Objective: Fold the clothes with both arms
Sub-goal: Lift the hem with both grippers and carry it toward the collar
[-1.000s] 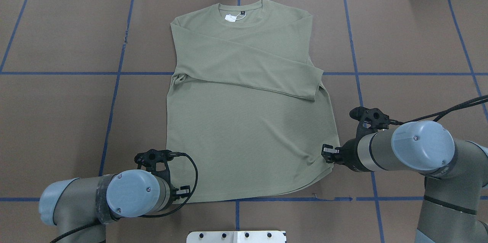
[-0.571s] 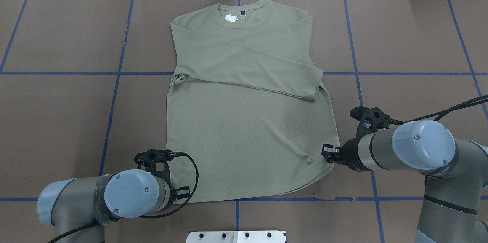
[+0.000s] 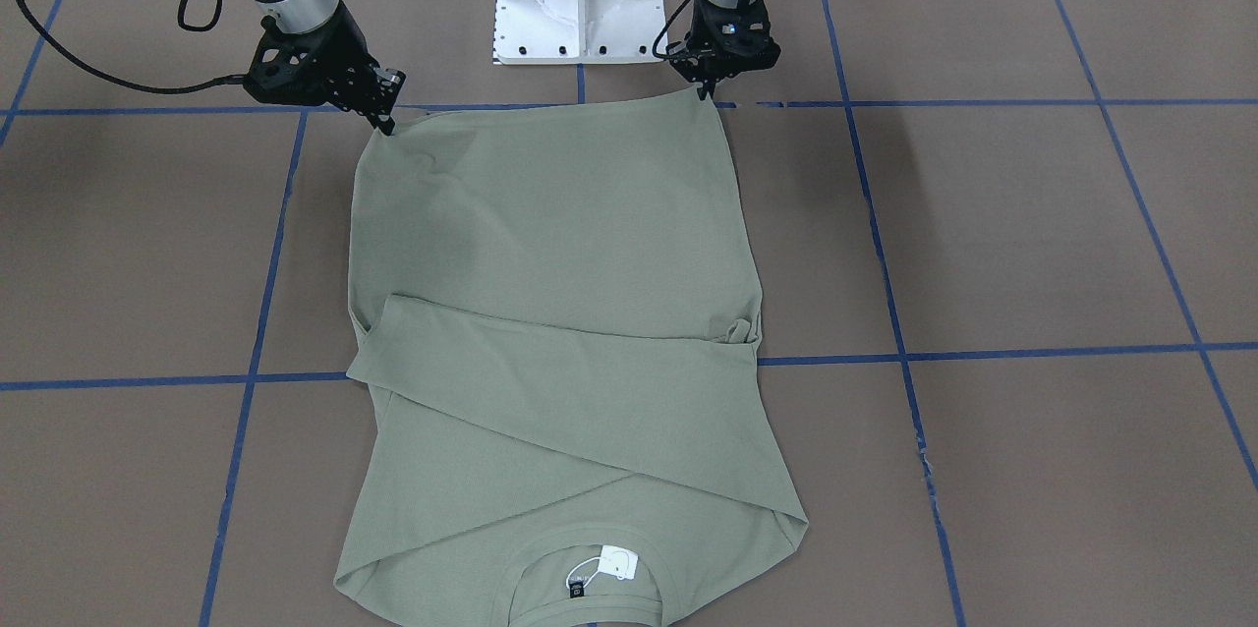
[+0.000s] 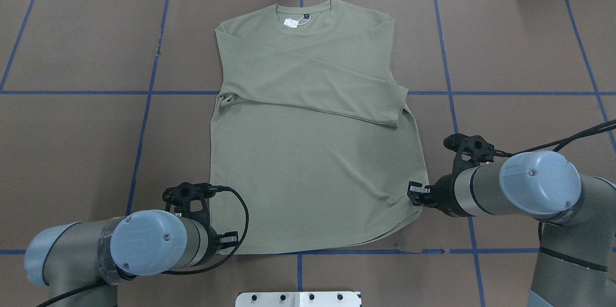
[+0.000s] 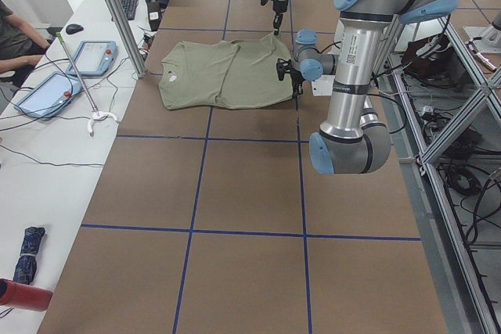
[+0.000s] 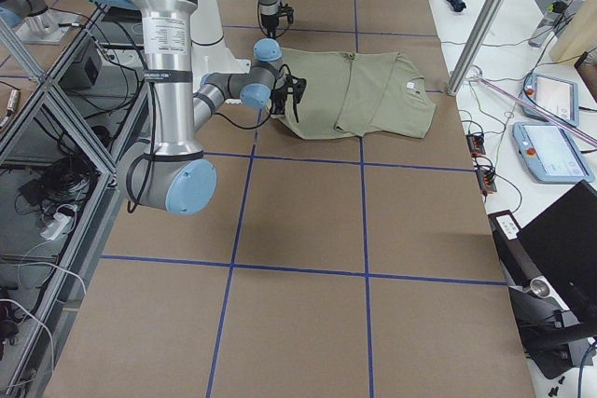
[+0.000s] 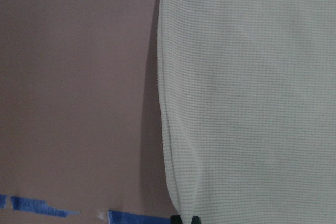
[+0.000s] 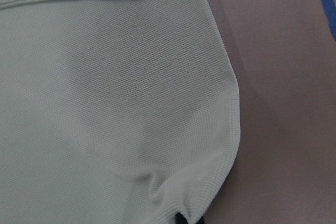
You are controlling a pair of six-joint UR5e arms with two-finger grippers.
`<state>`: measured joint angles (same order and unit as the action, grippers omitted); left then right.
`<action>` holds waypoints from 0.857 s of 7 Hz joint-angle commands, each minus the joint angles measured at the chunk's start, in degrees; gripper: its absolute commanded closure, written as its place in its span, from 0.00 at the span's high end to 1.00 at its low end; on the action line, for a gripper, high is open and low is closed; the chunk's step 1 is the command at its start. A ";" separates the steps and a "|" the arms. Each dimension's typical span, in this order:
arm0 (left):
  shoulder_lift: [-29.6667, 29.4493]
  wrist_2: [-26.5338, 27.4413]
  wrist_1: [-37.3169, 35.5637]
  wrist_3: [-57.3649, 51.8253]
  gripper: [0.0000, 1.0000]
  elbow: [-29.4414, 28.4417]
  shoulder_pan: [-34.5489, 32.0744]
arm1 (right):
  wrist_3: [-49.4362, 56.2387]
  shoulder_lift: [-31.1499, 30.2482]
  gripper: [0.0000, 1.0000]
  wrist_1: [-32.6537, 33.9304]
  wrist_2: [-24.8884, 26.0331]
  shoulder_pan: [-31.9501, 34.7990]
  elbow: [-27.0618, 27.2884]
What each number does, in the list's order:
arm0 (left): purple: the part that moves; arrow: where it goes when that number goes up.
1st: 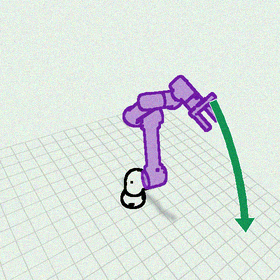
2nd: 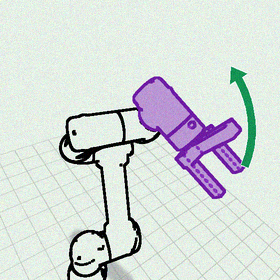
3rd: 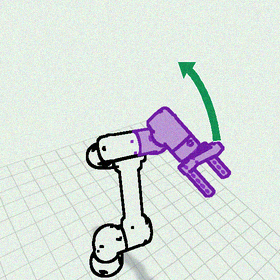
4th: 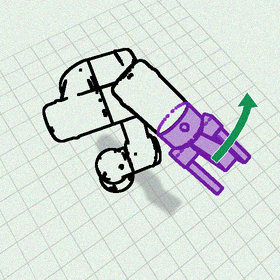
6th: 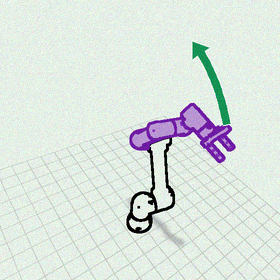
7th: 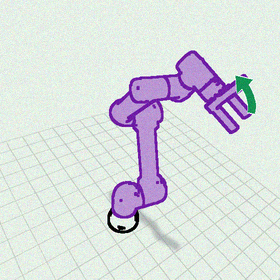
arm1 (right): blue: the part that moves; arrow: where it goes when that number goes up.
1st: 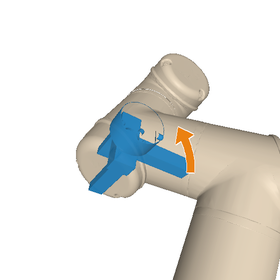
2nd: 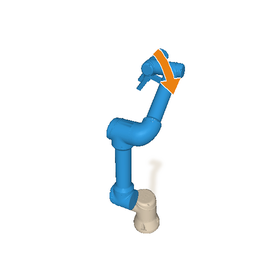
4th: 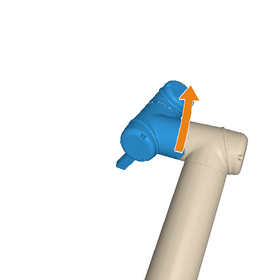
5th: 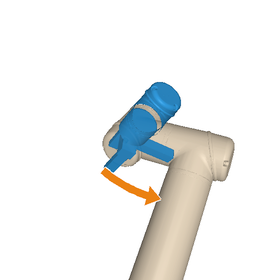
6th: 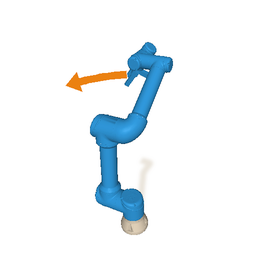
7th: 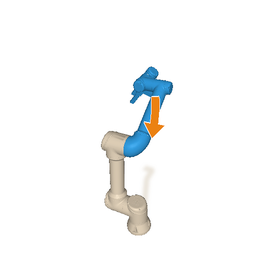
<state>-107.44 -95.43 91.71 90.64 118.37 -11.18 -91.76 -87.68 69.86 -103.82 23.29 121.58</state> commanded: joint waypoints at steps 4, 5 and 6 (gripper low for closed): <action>3.02 -2.81 -5.90 -0.38 0.00 13.25 -0.16 | -0.53 -7.77 0.00 1.51 -7.43 -1.04 8.40; 2.94 -3.44 -6.71 -0.47 0.00 15.73 0.11 | -0.53 -8.82 0.00 1.59 -10.93 -1.84 9.71; 2.85 -5.01 -6.98 -0.03 0.00 17.49 0.63 | -0.53 -11.09 0.00 1.60 -12.44 -2.98 12.77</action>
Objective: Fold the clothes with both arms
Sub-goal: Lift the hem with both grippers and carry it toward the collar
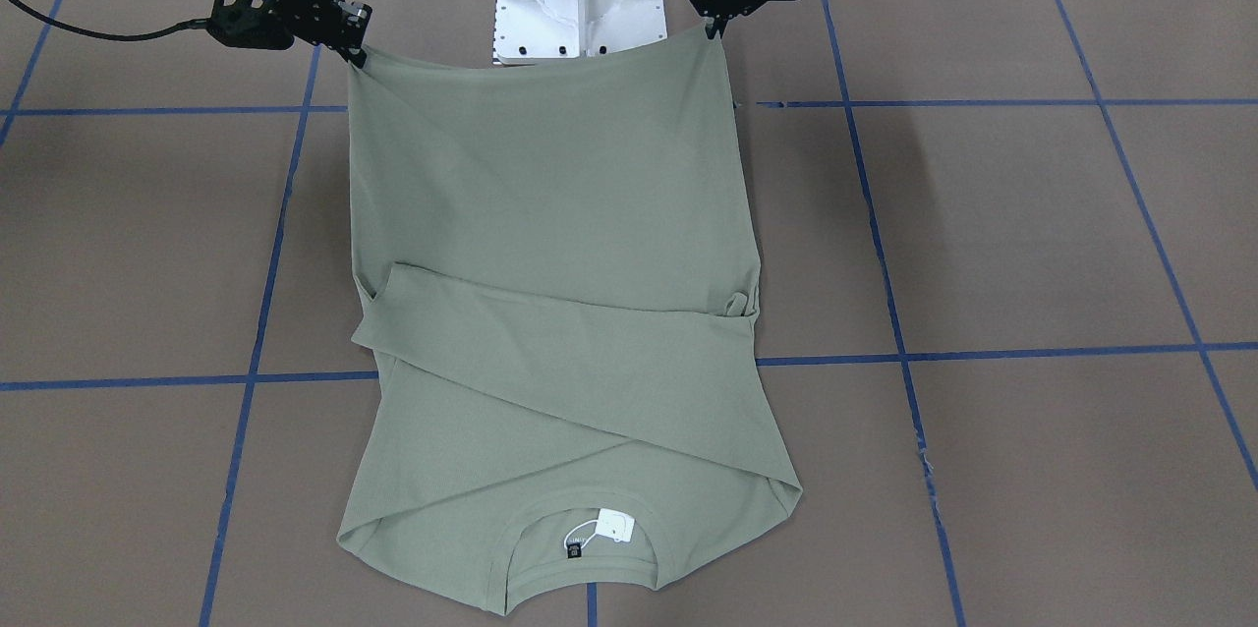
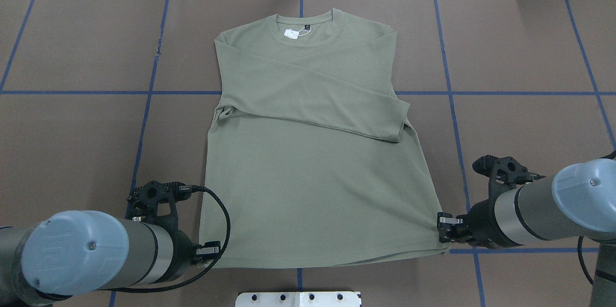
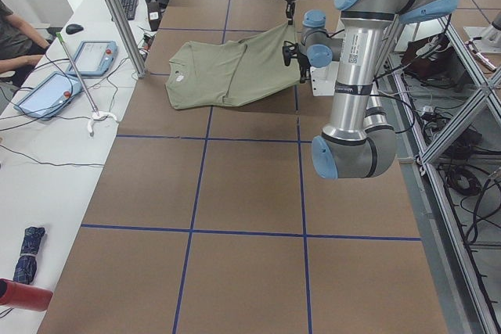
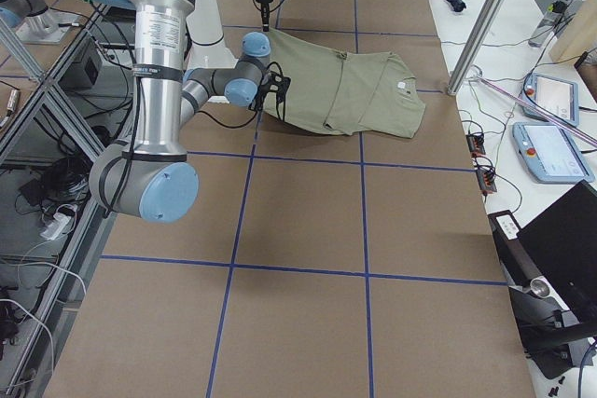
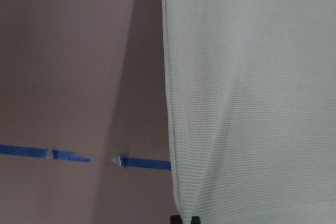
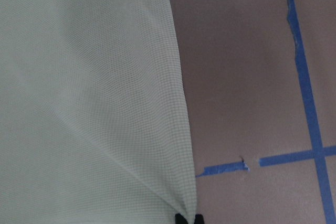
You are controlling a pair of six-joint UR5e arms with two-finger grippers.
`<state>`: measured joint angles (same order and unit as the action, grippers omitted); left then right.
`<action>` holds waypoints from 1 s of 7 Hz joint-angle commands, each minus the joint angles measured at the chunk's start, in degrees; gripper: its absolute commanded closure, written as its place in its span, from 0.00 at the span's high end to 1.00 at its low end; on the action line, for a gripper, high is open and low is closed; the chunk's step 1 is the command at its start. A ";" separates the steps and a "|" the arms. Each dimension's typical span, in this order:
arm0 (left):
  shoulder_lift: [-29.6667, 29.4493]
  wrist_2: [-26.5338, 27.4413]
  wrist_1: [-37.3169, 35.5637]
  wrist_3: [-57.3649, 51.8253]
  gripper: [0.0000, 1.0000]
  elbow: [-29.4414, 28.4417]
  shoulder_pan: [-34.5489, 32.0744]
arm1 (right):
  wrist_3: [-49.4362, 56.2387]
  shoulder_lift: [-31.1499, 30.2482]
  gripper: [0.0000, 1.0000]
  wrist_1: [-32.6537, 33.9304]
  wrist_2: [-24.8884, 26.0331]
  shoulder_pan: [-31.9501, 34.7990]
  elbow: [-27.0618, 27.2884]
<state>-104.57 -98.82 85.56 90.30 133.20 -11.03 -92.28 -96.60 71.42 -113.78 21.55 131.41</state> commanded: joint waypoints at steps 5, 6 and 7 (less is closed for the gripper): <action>-2.38 -1.65 -5.94 -1.78 0.00 -0.02 -0.12 | 0.26 -0.73 0.00 -0.06 -3.03 4.16 2.91; -4.83 -2.08 -5.93 -5.28 0.00 -0.31 -4.48 | 0.35 2.87 0.00 -0.06 -3.03 7.77 -0.07; -5.73 -2.17 -6.02 -8.70 0.00 -0.66 -9.13 | 0.61 6.48 0.00 -0.06 -2.94 10.59 -3.75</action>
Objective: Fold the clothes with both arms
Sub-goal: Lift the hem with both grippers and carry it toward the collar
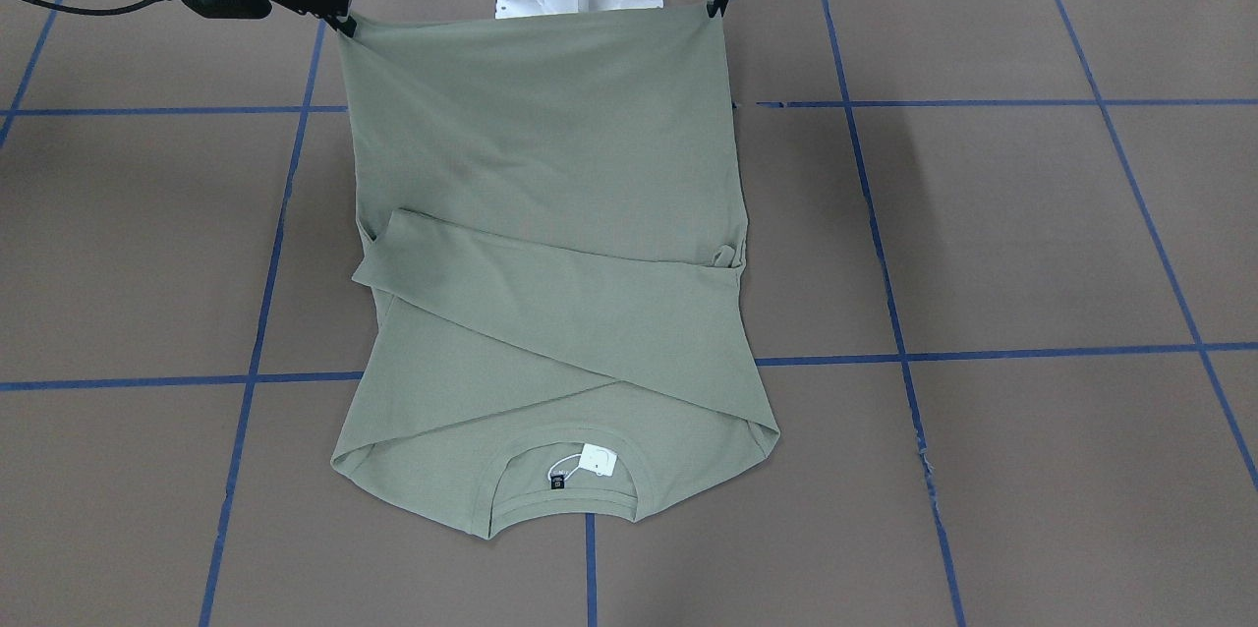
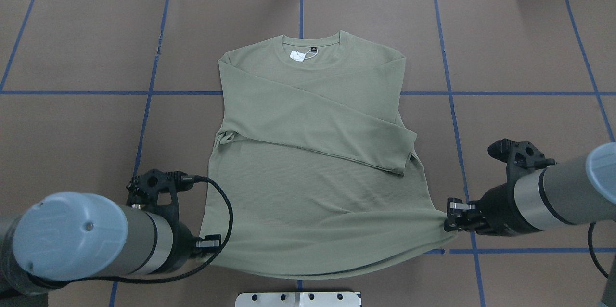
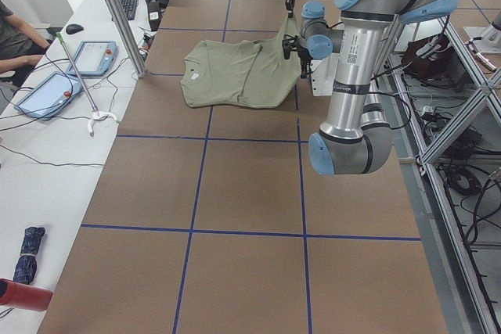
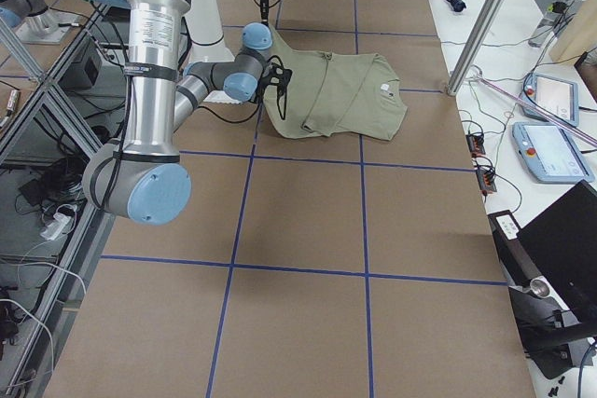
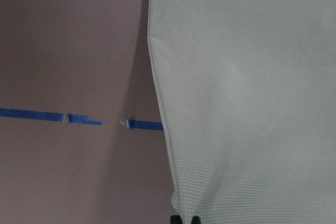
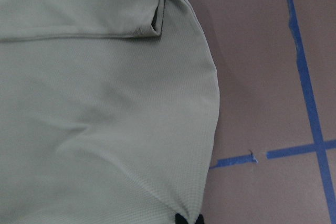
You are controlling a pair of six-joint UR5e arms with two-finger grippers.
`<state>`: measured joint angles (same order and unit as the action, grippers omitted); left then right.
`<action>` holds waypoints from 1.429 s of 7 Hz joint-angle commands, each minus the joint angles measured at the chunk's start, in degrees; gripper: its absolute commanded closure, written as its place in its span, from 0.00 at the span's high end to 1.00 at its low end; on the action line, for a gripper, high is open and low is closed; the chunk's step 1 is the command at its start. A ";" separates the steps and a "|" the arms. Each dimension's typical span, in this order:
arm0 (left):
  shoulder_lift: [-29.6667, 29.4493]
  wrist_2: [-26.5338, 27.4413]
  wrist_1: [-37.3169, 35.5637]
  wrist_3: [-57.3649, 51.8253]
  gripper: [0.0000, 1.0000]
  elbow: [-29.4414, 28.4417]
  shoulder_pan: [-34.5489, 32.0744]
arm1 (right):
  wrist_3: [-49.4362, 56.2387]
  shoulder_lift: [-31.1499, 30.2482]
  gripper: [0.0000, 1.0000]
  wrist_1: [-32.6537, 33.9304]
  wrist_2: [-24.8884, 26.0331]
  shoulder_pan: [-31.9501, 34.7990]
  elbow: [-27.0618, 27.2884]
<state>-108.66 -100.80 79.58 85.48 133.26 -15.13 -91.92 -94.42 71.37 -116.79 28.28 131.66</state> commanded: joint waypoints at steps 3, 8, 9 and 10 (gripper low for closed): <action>-5.49 -0.27 2.14 -7.07 0.00 -8.51 -14.20 | 2.18 16.77 0.00 0.09 -0.63 15.10 -14.90; -12.70 -4.58 14.08 -8.93 0.00 -26.43 -27.47 | 9.48 27.43 0.00 -0.26 -0.37 25.77 -28.62; -12.89 -4.58 19.59 -8.93 0.00 -30.83 -29.32 | 9.66 29.62 0.00 -0.35 -0.37 26.12 -31.96; -13.67 -4.58 25.30 -8.84 0.00 -35.57 -30.82 | 9.57 31.38 0.00 -0.44 -0.37 26.30 -34.51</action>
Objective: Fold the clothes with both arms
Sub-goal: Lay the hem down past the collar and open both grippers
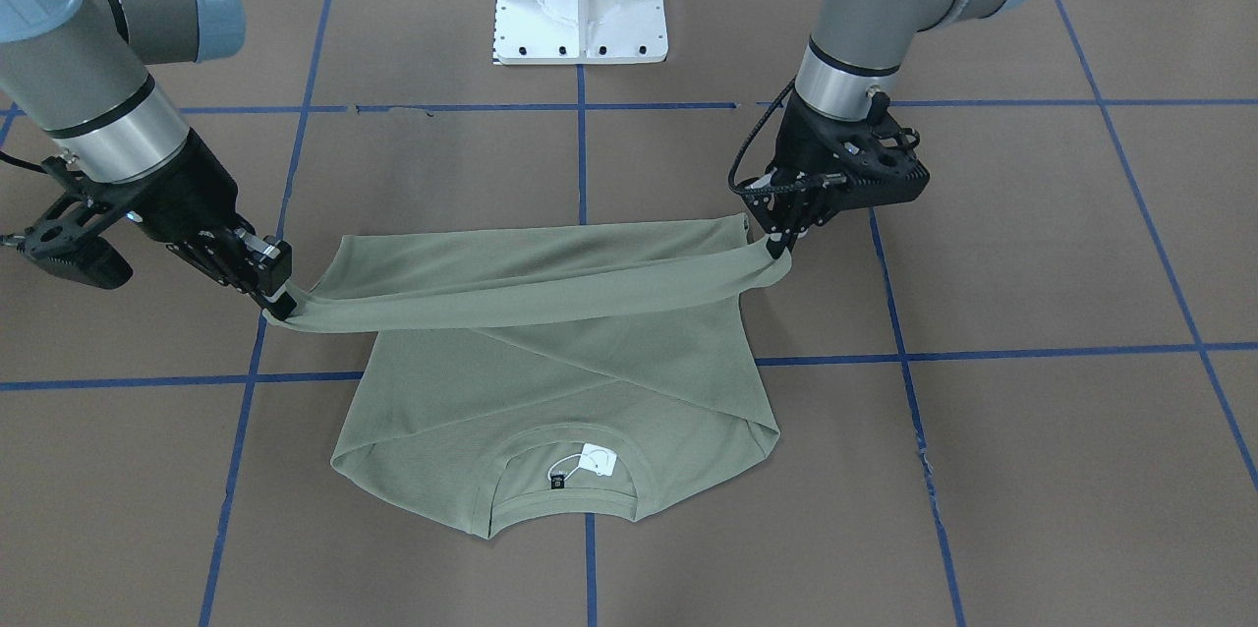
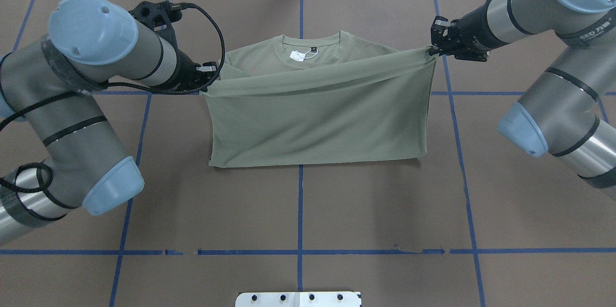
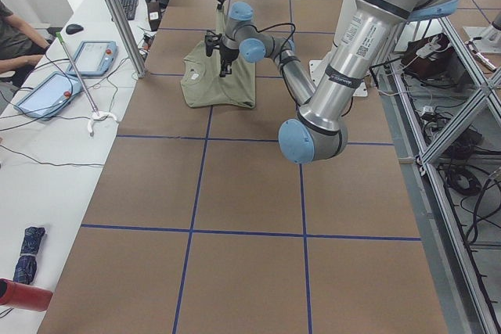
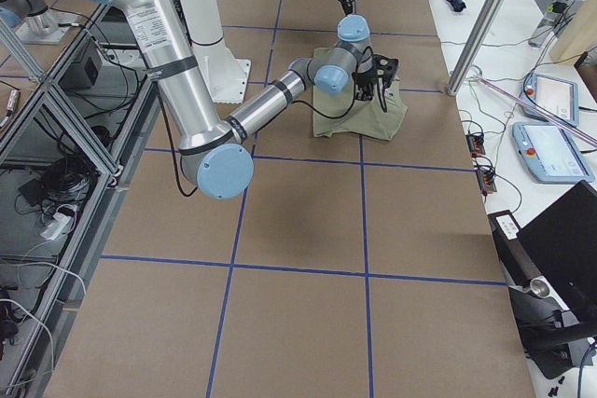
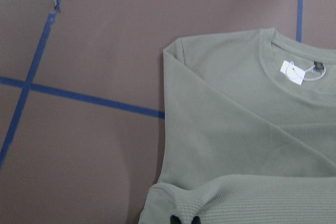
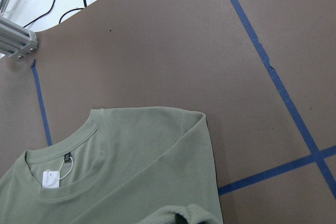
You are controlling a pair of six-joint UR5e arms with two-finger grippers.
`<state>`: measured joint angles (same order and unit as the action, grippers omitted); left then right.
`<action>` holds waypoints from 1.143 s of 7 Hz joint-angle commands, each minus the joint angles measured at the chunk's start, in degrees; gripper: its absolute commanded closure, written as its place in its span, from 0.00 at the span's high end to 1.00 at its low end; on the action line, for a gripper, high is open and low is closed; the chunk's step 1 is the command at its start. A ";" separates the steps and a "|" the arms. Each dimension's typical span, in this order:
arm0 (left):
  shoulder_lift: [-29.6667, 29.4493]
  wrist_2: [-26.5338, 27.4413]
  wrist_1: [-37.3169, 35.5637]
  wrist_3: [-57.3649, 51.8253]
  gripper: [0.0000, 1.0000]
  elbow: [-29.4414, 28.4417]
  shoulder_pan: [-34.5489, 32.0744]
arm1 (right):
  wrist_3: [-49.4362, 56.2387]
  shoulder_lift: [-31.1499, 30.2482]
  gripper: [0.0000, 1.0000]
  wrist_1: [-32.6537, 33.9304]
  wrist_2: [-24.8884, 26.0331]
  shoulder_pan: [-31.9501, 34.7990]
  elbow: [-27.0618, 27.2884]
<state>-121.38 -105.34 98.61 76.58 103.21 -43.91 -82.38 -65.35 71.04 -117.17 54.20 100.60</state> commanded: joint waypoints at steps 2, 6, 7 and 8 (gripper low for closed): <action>-4.81 -0.04 16.39 0.59 0.00 -17.29 -4.34 | 0.12 2.51 0.00 -0.20 0.01 0.12 -5.49; -8.34 0.05 23.89 0.94 0.00 -27.78 -4.87 | 3.17 8.48 0.00 -0.29 0.19 -0.41 -16.03; -8.43 0.14 24.52 0.94 0.00 -28.93 -4.79 | 3.71 10.05 0.00 -0.29 0.19 -0.41 -18.49; -8.34 0.14 24.78 0.94 0.00 -29.20 -4.35 | 3.72 12.07 0.00 -0.29 0.19 -0.41 -20.34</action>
<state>-129.71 -105.24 122.69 77.51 74.87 -48.59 -79.13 -55.44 70.76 -117.00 53.79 82.77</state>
